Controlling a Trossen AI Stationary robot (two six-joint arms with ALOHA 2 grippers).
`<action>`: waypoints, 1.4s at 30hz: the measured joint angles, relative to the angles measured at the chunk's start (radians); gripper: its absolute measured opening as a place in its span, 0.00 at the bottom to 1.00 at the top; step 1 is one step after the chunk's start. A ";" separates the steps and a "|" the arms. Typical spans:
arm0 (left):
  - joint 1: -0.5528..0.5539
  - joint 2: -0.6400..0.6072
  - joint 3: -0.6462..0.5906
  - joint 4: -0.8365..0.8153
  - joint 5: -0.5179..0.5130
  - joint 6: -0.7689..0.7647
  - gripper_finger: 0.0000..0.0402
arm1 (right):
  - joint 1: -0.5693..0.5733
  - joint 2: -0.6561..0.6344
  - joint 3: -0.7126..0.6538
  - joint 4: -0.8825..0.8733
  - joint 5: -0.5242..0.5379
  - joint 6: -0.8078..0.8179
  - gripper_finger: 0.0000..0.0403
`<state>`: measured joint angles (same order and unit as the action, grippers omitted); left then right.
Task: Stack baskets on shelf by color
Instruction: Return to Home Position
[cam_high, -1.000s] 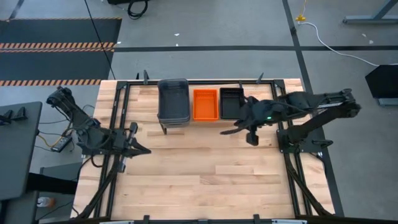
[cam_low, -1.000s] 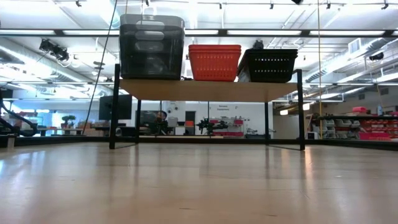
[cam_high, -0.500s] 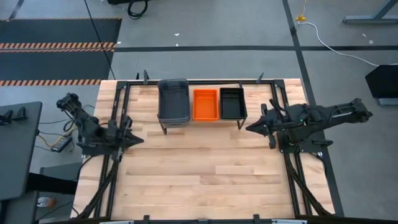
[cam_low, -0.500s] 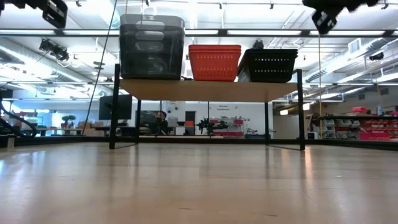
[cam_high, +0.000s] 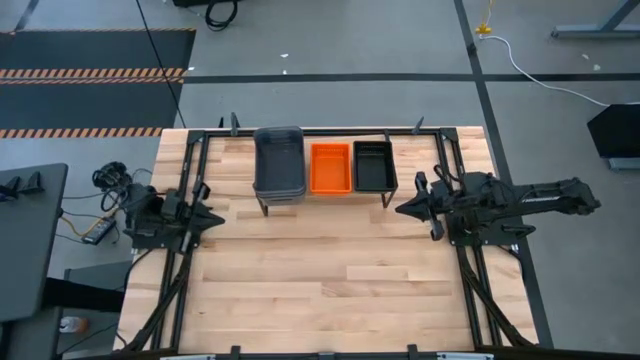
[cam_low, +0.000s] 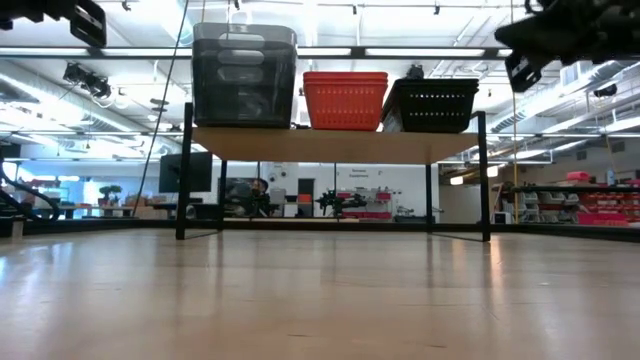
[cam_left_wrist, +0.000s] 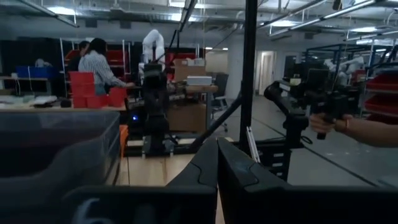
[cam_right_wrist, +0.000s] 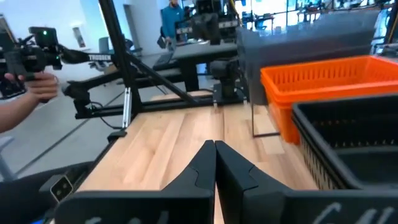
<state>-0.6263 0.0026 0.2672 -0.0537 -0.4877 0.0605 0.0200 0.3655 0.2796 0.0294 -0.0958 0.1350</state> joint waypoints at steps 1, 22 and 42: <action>0.020 0.002 0.001 0.004 0.019 -0.002 0.00 | -0.017 0.000 -0.013 0.007 -0.022 -0.001 0.02; 0.650 0.004 -0.145 0.081 0.630 -0.173 0.00 | -0.321 0.001 -0.273 0.311 -0.401 -0.007 0.02; 0.791 0.062 -0.258 0.117 0.699 -0.250 0.04 | -0.336 0.008 -0.273 0.198 -0.359 0.038 0.03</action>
<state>0.1643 0.0641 0.0093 0.0635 0.2110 -0.1900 -0.3164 0.3737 0.0071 0.2273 -0.4547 0.1730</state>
